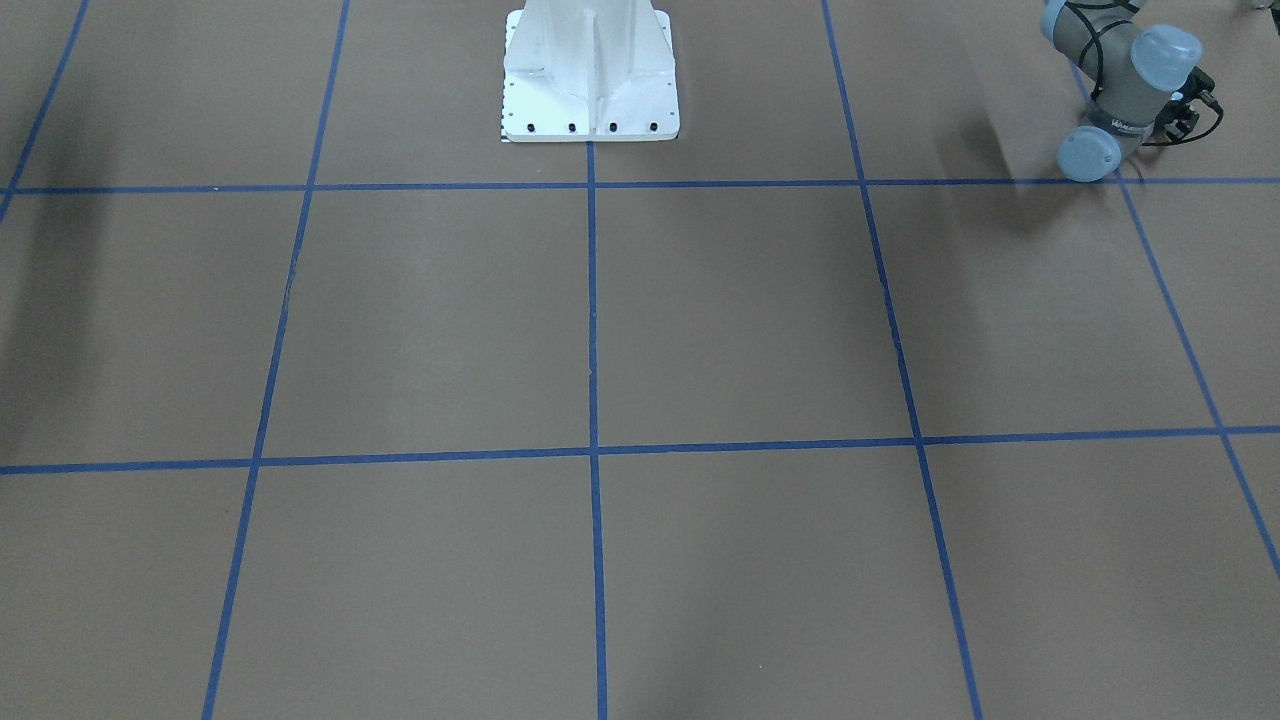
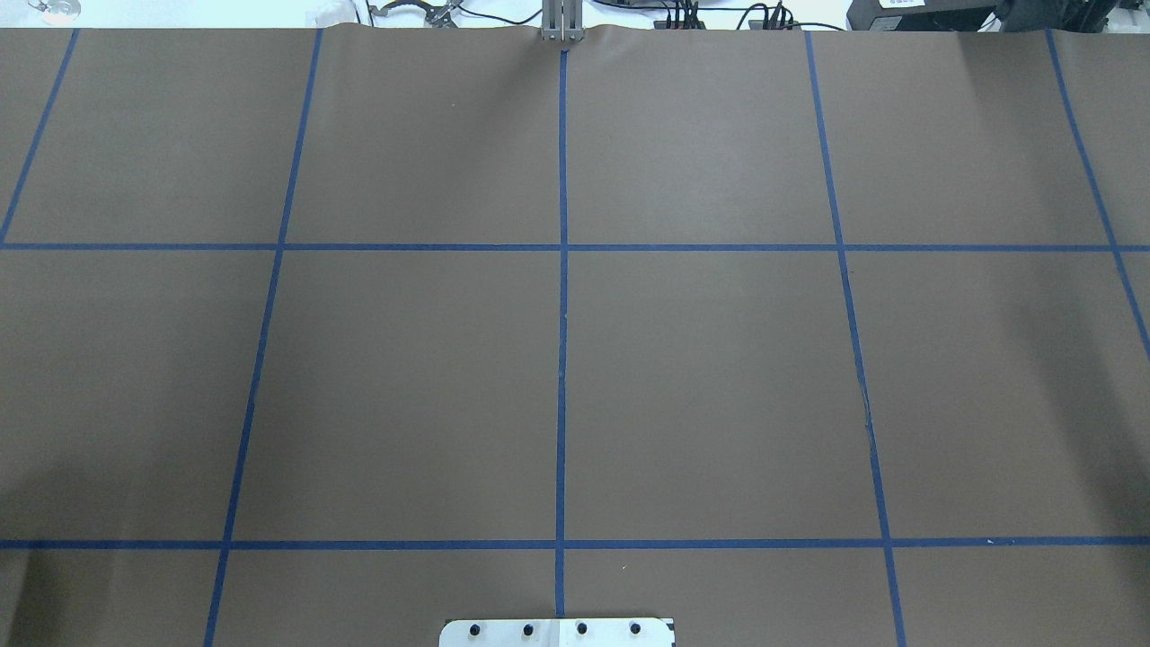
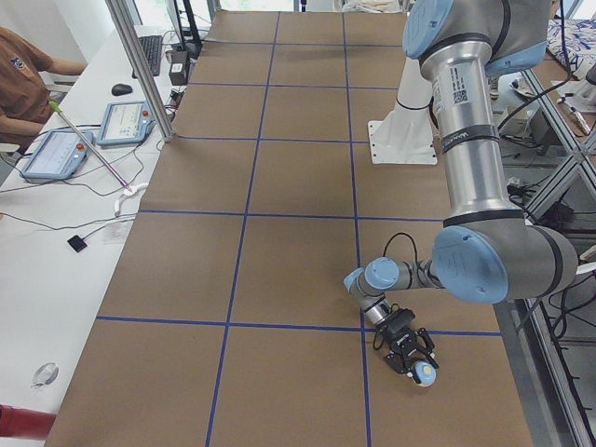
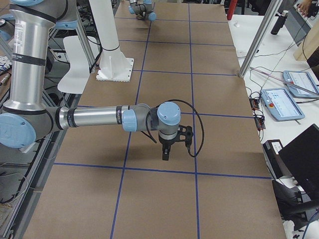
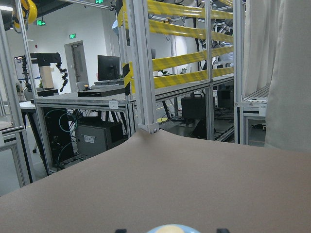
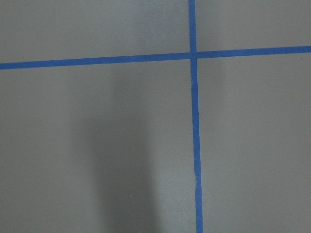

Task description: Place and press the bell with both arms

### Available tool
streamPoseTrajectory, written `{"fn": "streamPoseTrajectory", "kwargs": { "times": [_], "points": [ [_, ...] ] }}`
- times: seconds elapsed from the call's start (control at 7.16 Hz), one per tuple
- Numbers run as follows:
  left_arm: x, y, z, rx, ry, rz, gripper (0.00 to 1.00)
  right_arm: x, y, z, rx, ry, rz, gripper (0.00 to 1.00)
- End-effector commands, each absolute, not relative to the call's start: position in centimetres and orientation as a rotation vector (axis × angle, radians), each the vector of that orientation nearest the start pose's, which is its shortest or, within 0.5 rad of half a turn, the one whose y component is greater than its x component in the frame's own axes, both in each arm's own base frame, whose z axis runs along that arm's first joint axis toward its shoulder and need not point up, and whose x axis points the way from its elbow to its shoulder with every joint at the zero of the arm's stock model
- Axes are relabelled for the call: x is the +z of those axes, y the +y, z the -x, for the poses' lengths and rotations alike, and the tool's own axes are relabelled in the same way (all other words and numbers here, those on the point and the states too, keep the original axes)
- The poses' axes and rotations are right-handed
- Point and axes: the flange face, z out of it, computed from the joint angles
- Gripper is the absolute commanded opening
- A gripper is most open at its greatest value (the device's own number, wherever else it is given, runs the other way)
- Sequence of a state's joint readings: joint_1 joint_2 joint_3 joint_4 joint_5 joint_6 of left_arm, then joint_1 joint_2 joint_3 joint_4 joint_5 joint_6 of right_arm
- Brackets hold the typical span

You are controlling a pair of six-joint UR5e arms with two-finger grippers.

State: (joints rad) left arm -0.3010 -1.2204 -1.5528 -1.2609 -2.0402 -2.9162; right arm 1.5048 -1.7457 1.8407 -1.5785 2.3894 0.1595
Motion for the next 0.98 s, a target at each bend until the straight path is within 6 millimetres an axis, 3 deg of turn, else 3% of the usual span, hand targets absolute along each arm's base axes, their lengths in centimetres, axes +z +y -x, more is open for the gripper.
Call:
{"fn": "streamPoseTrajectory", "kwargs": {
  "times": [0.0, 0.42, 0.84],
  "points": [
    [83.6, -15.4, -20.2, -1.701, -0.920, 0.063, 0.23, 60.3, -42.5, -3.3, 0.052, -0.823, 0.010, 1.00],
    [84.0, -14.8, -18.9, -1.661, -0.935, 0.062, 0.09, 60.3, -42.5, -3.3, 0.052, -0.824, 0.010, 1.00],
    [84.2, -14.4, -17.2, -1.589, -0.937, 0.082, 0.02, 59.9, -42.5, -3.2, 0.049, -0.826, 0.003, 1.00]
  ]
}}
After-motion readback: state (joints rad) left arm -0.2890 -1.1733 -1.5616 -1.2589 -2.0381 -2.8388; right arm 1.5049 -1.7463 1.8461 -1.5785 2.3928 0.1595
